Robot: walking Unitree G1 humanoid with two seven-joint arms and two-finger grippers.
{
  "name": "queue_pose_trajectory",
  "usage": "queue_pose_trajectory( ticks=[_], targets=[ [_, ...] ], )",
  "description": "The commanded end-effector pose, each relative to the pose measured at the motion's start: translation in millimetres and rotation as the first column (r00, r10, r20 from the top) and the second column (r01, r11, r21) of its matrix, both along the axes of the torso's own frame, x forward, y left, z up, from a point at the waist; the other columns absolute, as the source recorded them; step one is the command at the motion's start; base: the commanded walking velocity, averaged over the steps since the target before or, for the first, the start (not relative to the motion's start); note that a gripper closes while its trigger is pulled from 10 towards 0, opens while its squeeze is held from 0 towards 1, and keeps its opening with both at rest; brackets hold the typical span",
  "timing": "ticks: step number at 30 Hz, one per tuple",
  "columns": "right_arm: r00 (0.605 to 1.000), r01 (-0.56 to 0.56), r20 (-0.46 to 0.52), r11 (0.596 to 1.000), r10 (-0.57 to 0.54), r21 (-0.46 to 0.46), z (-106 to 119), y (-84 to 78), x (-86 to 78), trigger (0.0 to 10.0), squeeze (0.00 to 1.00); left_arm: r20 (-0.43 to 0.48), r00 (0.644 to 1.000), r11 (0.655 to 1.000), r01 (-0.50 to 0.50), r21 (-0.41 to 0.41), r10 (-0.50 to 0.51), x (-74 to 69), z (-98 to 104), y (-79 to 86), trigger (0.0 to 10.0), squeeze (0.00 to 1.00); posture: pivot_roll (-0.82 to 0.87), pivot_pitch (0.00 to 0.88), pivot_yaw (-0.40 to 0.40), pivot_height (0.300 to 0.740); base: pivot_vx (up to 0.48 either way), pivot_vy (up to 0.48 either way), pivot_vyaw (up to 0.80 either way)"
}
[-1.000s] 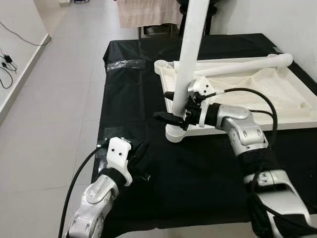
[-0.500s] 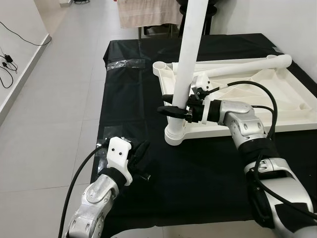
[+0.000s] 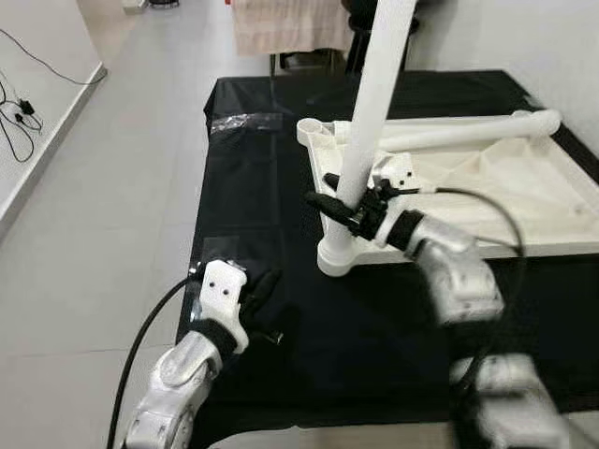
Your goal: Building children table
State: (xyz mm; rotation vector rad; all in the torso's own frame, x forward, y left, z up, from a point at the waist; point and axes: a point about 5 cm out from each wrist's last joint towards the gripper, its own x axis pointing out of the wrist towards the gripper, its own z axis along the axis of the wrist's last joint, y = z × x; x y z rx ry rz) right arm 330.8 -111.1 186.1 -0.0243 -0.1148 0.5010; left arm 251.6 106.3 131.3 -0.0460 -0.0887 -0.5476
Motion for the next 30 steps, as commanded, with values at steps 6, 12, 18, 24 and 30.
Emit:
queue_pose_trajectory(
  ticks=[6,12,18,24,30],
  targets=[
    [0.971,0.139,-0.188,0.989,-0.147,-0.058,-45,-0.9,7.2,0.0,0.00,-0.005,1.000,1.000,0.007,0.001,-0.007,0.5,0,1.6,10.0,0.00,0.02,0.139,-0.027,0.740,0.000,0.000,0.00],
    [0.970,0.130,-0.204,0.991,-0.136,-0.044,-46,0.6,7.5,10.0,0.00,0.003,1.000,1.000,-0.013,0.002,0.013,1.1,1,2.8,10.0,0.00,0.01,0.144,-0.022,0.740,0.000,0.000,0.00],
    [0.985,0.015,-0.170,0.999,-0.007,0.045,-26,0.2,12.7,10.0,1.00,-0.004,1.000,1.000,-0.001,-0.003,0.001,1.4,1,1.5,10.0,0.00,0.01,0.140,-0.018,0.740,0.000,0.000,0.00],
    [0.939,-0.343,-0.023,0.938,0.342,-0.052,30,15.4,22.2,10.0,0.00,-0.006,1.000,1.000,0.002,-0.002,-0.002,1.9,0,0.4,10.0,0.00,0.02,0.128,-0.022,0.740,0.000,0.000,0.00],
    [0.880,-0.475,-0.084,0.865,0.468,-0.164,20,8.6,30.6,10.0,0.00,-0.007,1.000,1.000,-0.001,-0.001,0.001,2.2,-1,-0.6,10.0,0.00,0.02,0.120,-0.026,0.740,0.000,0.000,0.00]
  ],
)
